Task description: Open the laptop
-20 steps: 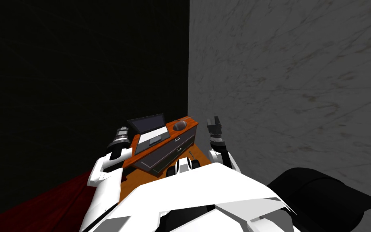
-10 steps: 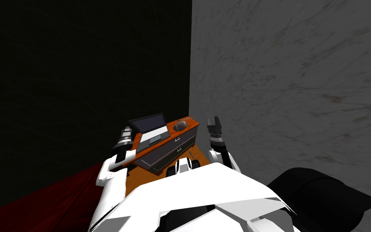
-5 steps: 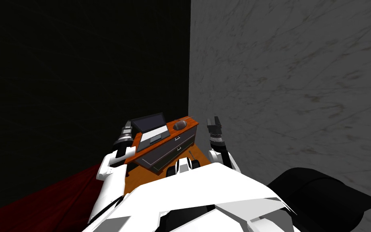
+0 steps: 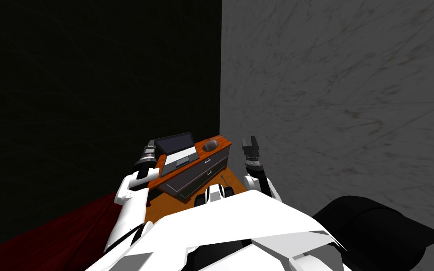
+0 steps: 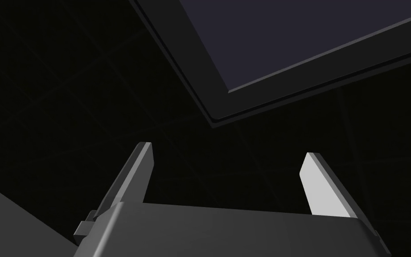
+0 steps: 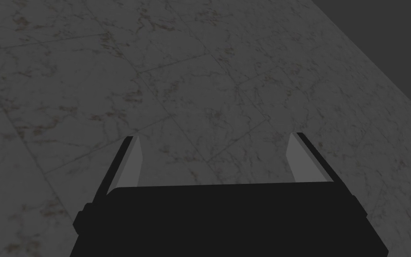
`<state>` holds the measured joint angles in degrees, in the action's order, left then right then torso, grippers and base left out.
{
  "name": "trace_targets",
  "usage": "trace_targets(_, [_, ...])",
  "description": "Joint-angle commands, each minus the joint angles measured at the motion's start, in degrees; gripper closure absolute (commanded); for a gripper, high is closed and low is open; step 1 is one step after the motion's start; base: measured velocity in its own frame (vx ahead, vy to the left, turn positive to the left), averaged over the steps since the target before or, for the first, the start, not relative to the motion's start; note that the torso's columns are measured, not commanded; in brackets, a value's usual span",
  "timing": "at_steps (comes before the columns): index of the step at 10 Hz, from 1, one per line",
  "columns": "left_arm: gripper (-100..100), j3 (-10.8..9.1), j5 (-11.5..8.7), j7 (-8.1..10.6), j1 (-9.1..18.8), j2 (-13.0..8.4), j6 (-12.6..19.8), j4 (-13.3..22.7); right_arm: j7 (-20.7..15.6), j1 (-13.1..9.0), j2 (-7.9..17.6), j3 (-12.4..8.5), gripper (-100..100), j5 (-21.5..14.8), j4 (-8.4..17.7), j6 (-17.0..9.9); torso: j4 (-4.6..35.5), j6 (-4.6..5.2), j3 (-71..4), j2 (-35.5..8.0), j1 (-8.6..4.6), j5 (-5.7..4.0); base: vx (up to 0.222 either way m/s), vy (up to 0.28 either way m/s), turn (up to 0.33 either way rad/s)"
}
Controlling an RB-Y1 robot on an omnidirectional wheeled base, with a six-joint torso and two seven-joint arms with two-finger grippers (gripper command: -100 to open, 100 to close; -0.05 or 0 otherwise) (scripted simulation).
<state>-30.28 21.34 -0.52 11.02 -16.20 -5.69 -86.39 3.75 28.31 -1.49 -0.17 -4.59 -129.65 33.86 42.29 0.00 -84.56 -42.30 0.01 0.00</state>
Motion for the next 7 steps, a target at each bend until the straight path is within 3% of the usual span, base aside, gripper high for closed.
trace_targets(1, [-100, 0.98, -0.2, 0.50, 1.1, -1.3, 3.1, 0.3, 0.0, 0.0, 0.0, 0.0, 0, 0.0, 0.0, 0.0, 0.0, 0.00, 0.0, 0.0, -0.01, 0.00, -0.027, 0.014, -0.033])
trace_targets(7, [-100, 3.18, -0.8, 1.62, 4.0, -4.6, 10.0, 1.4, 0.0, 0.0, 0.0, 0.0, 0, 0.0, 0.0, 0.0, 0.0, -0.01, 0.0, 0.0, -0.01, 0.00, -0.030, 0.014, -0.031])
